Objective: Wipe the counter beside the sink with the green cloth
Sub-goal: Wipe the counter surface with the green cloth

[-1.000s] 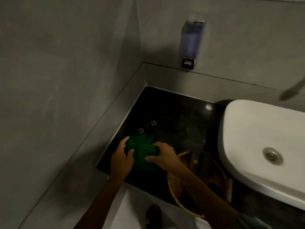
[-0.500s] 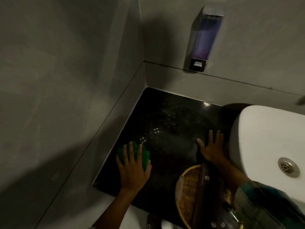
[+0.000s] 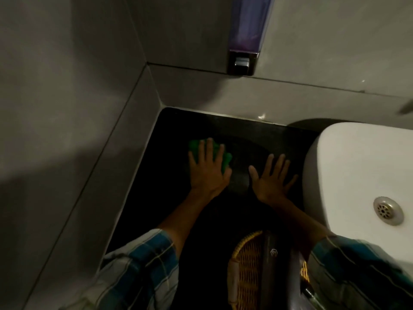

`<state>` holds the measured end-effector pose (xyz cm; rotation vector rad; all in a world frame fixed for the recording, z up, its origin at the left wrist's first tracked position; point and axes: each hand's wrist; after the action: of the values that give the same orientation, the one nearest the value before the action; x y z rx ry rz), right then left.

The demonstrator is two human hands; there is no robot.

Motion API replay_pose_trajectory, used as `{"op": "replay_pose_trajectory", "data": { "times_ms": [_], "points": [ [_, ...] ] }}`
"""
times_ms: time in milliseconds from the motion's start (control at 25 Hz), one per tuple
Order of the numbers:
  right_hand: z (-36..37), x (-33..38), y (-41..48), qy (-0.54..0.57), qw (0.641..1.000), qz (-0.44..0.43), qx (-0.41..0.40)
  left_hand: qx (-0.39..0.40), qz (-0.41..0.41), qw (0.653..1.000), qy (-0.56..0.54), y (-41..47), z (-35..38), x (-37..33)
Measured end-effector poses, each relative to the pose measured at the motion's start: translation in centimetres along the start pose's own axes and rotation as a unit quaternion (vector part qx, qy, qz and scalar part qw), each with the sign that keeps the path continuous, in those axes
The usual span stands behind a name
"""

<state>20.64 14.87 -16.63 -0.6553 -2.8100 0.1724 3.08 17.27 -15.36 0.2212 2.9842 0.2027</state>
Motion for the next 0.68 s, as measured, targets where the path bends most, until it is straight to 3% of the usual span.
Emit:
{"op": "replay_pose_trajectory", "data": {
  "times_ms": [160, 280, 480, 560, 680],
  "points": [
    [-0.4, -0.1, 0.1, 0.01, 1.0, 0.005, 0.017, 0.015, 0.157, 0.988, 0.0, -7.4, -0.5, 0.8],
    [-0.3, -0.2, 0.0, 0.008, 1.0, 0.004, 0.02, -0.004, 0.115, 0.993, 0.002, -9.7, -1.3, 6.6],
    [0.4, -0.4, 0.3, 0.006, 1.0, 0.009, 0.011, -0.032, 0.0, 0.999, 0.004, 0.4, -0.9, 8.2],
    [0.6, -0.3, 0.2, 0.007, 1.0, 0.007, 0.002, -0.033, 0.006, 0.999, -0.009, 3.7, 0.0, 4.9],
    [-0.7, 0.1, 0.3, 0.045, 0.999, 0.025, 0.012, 0.022, 0.081, 0.996, -0.006, 3.3, 1.2, 0.0]
  ]
}}
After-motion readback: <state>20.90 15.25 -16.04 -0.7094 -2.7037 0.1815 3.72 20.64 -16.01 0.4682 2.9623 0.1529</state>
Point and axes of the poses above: each hand's wrist, its own y-axis towards the middle knuckle, its own z-axis out of the palm, x = y × z, and after that the axes turned 10 degrees about -x, right-handed
